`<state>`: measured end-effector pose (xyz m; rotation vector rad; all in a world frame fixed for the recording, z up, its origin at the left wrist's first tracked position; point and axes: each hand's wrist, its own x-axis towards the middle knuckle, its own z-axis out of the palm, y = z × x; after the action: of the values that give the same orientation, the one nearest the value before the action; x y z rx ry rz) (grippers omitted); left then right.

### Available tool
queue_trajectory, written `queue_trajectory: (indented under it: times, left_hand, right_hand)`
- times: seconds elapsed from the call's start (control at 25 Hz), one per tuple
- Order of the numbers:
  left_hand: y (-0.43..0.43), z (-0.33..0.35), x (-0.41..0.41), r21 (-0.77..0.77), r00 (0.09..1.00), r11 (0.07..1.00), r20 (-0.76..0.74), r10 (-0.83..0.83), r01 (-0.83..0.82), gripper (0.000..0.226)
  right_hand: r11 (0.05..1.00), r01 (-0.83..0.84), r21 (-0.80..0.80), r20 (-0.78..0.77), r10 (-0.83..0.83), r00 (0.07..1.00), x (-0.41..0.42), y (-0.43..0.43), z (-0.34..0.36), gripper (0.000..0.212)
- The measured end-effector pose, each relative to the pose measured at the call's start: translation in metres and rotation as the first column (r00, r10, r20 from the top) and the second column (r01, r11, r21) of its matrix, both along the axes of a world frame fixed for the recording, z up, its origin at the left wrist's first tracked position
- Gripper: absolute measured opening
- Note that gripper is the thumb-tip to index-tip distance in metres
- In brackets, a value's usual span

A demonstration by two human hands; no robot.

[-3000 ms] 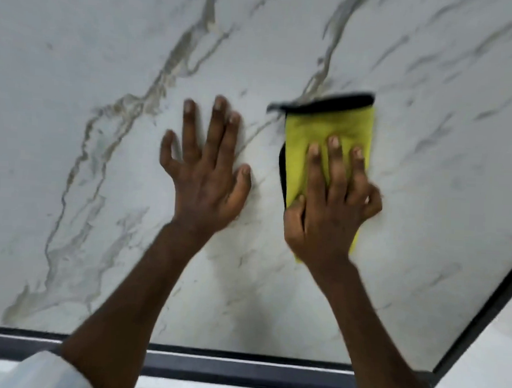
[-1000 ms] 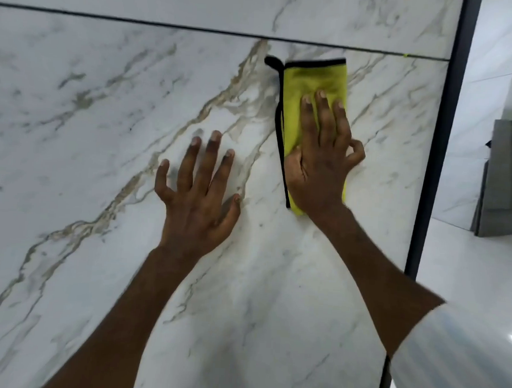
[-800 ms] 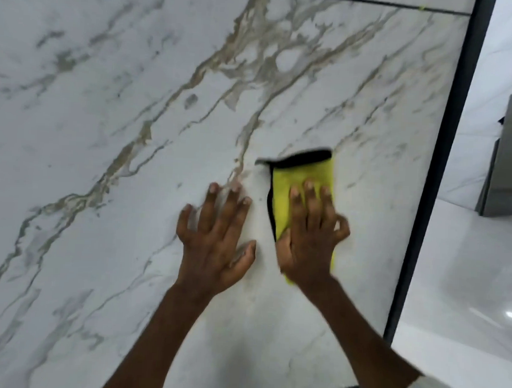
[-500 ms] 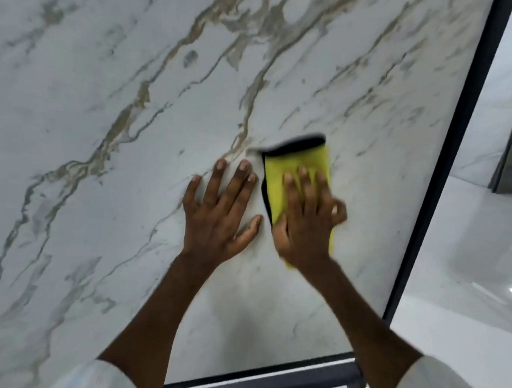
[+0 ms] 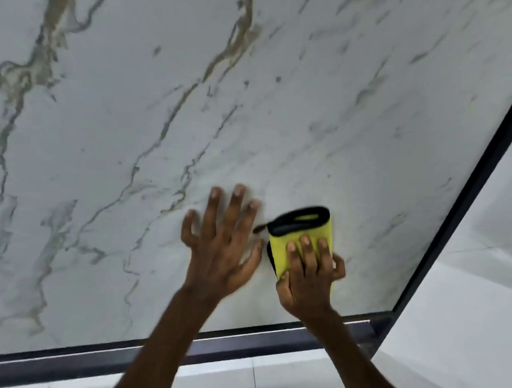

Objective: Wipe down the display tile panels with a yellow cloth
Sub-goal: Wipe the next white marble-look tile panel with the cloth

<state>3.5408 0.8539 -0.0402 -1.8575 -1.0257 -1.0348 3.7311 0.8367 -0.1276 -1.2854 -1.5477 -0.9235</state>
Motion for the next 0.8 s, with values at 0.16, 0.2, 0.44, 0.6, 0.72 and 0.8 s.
queue_trajectory:
  times: [0.16,0.2,0.44,0.6,0.72,0.8]
  left_hand:
    - [0.013,-0.069,-0.007,0.038,0.998,0.999,-0.055,0.038,-0.036,0.090]
    - [0.018,-0.071,-0.007,0.074,0.998,0.996,-0.045,0.050,-0.046,0.091]
    - [0.021,-0.077,-0.004,0.132,0.999,0.991,-0.029,0.041,-0.037,0.093]
    - [0.021,-0.072,-0.005,0.123,0.998,0.992,-0.034,0.043,-0.038,0.093]
    - [0.012,-0.071,-0.004,0.038,0.999,0.999,-0.034,0.034,-0.032,0.093]
    - [0.000,-0.068,0.007,-0.075,1.000,0.997,0.008,-0.006,0.006,0.086]
  right_hand:
    - [0.994,0.001,-0.112,0.051,0.004,0.999,0.010,-0.006,-0.087,0.053]
    - [0.992,0.005,-0.130,0.050,0.002,0.999,0.012,-0.008,-0.101,0.053]
    - [0.996,-0.073,-0.042,-0.083,0.069,0.994,-0.006,-0.009,-0.069,0.057]
    - [0.999,-0.012,0.045,-0.188,0.020,0.982,-0.005,0.006,0.014,0.062]
    - [1.000,-0.026,0.012,-0.212,0.027,0.977,-0.003,0.002,-0.043,0.061]
    - [0.997,-0.019,-0.077,-0.122,0.010,0.993,-0.003,-0.008,-0.105,0.062]
